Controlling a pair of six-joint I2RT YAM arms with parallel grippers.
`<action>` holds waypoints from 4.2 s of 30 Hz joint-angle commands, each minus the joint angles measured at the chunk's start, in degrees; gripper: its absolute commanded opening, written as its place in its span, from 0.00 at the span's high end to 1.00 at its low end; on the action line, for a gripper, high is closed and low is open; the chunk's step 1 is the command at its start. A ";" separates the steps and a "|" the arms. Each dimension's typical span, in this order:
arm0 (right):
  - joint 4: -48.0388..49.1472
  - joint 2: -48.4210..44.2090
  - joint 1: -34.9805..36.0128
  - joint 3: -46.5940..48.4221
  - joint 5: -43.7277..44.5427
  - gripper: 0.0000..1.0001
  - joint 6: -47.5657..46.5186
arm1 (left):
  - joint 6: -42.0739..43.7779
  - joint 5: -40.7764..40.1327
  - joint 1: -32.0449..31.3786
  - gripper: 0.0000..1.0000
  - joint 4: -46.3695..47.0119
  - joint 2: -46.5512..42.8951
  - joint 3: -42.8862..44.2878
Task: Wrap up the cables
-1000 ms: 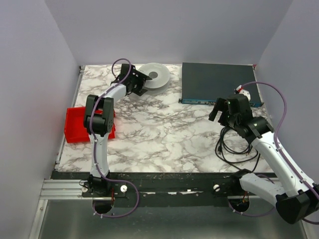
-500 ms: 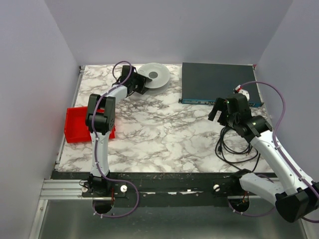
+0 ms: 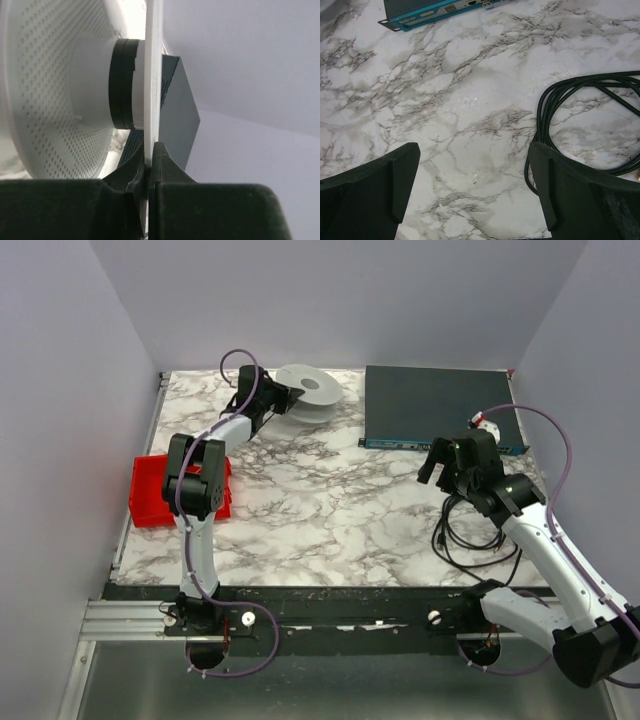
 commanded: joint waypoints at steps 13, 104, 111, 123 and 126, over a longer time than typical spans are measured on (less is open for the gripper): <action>6.21 0.05 0.27 -1.80 -1.34 0.00 0.04 | 39.71 -7.11 -8.31 1.00 -29.00 -36.63 -16.22; 11.85 4.50 0.21 -6.92 -8.31 0.00 1.87 | 35.59 -56.96 -40.57 0.28 -67.89 -44.47 3.52; 13.90 5.31 0.27 -7.60 -8.21 0.00 -0.07 | 28.40 -45.30 -16.32 0.30 -69.05 -58.38 -16.45; 15.68 6.54 0.27 -8.94 -10.04 0.00 -0.56 | 25.37 -31.00 9.47 0.33 -58.37 -61.34 -38.36; 15.65 6.22 0.28 -8.88 -10.23 0.00 -0.52 | 25.08 -29.48 10.65 0.37 -54.78 -58.72 -40.30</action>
